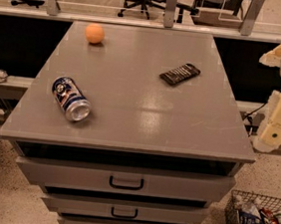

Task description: Pick rxbar chocolate

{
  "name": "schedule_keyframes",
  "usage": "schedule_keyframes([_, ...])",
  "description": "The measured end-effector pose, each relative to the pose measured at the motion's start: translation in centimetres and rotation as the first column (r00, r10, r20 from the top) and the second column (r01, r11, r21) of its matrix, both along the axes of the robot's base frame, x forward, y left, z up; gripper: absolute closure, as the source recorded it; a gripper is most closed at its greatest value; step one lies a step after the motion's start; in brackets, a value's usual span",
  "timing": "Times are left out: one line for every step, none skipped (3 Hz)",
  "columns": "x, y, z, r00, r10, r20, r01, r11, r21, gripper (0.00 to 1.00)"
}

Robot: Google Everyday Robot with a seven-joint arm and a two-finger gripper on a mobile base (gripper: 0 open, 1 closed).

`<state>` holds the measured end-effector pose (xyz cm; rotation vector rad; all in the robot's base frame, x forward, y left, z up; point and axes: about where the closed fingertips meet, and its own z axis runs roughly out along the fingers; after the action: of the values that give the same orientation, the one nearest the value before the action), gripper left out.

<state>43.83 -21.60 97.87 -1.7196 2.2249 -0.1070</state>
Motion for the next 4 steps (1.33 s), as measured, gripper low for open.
schedule_keyframes([0.0, 0.0, 0.0, 1.0, 0.0, 0.0, 0.0, 1.0, 0.0, 0.0])
schedule_keyframes([2.0, 0.1, 0.0, 0.998, 0.061, 0.014, -0.061, 0.998, -0.002, 0.0])
schedule_keyframes([6.7, -0.2, -0.8, 0.9865, 0.16, 0.034, -0.161, 0.987, 0.016, 0.0])
schedule_keyframes([13.7, -0.3, -3.2, 0.9482, 0.314, 0.049, -0.316, 0.948, 0.03, 0.0])
